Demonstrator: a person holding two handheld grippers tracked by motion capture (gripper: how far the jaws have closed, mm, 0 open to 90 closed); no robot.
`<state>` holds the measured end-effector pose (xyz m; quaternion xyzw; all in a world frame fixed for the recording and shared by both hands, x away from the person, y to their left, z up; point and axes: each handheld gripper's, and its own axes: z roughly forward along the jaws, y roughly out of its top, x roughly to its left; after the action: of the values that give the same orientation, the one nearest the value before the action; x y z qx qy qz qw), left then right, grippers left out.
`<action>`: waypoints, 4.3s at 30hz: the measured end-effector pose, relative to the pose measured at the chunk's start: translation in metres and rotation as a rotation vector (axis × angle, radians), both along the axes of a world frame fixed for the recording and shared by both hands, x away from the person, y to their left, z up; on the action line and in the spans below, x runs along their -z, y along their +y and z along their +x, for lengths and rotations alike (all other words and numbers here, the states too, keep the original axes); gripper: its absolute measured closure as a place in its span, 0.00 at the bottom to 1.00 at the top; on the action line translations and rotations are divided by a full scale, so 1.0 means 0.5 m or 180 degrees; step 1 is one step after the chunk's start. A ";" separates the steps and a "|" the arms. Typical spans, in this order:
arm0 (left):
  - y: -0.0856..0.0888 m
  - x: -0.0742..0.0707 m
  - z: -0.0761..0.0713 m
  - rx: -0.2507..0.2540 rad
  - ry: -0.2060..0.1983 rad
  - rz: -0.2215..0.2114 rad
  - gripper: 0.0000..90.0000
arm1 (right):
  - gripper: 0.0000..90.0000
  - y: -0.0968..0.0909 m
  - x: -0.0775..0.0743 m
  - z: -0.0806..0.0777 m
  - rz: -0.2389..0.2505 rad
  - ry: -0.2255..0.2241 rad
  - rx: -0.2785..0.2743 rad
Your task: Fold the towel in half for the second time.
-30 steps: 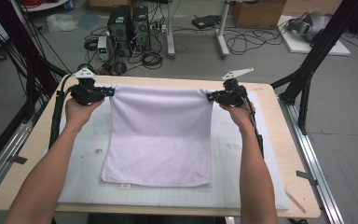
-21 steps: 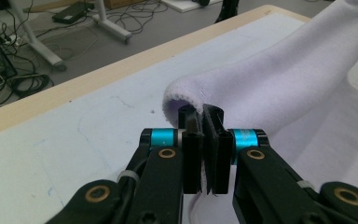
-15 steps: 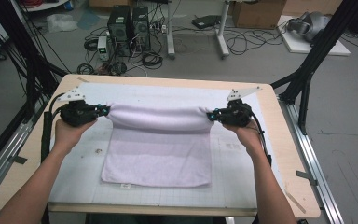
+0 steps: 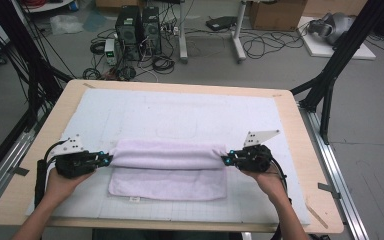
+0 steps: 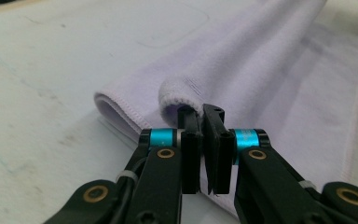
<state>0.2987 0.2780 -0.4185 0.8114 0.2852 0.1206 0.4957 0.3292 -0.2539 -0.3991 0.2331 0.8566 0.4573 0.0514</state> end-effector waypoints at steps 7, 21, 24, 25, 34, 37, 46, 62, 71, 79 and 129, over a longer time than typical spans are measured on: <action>-0.006 0.019 -0.011 0.0078 0.0214 0.0102 0.68 | 0.69 -0.020 0.030 -0.039 0.0079 0.0096 0.0000; -0.030 -0.009 0.040 0.0008 0.0265 0.0127 0.48 | 0.48 0.002 0.018 0.003 0.0085 0.0073 0.0128; -0.039 -0.008 0.052 0.0024 0.0270 0.0130 0.47 | 0.48 0.012 0.020 0.015 0.0103 0.0116 0.0114; -0.041 -0.007 0.055 0.0040 0.0274 0.0148 0.48 | 0.48 0.015 0.022 0.020 0.0103 0.0108 0.0098; -0.057 0.003 0.063 0.0219 0.0350 0.0258 0.67 | 0.60 0.042 0.045 0.035 0.0014 0.0282 -0.0050; -0.057 0.001 0.058 0.0300 0.0331 0.0287 0.85 | 0.78 0.045 0.046 0.033 -0.0025 0.0308 -0.0159; -0.020 -0.031 0.009 0.0260 0.0142 0.0115 0.98 | 0.93 0.040 0.004 -0.009 0.0052 0.0148 -0.0319; -0.018 -0.036 -0.070 0.0395 0.0106 0.0202 0.69 | 0.76 0.006 0.011 -0.086 0.0238 0.0136 -0.0335; -0.050 0.019 -0.065 0.0458 0.0283 0.0552 0.70 | 0.74 0.022 0.059 -0.094 -0.0023 0.0207 -0.0431; -0.061 0.041 -0.070 0.0359 0.0247 0.0603 0.88 | 0.81 0.035 0.089 -0.094 -0.0172 0.0309 -0.0527; -0.057 0.056 0.136 -0.0605 0.0329 0.0467 0.40 | 0.49 0.008 0.091 0.109 -0.0165 0.0176 0.0281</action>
<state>0.3666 0.2493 -0.4463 0.8199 0.3764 0.1456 0.4060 0.3837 -0.2496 -0.4447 0.2818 0.8582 0.4257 0.0538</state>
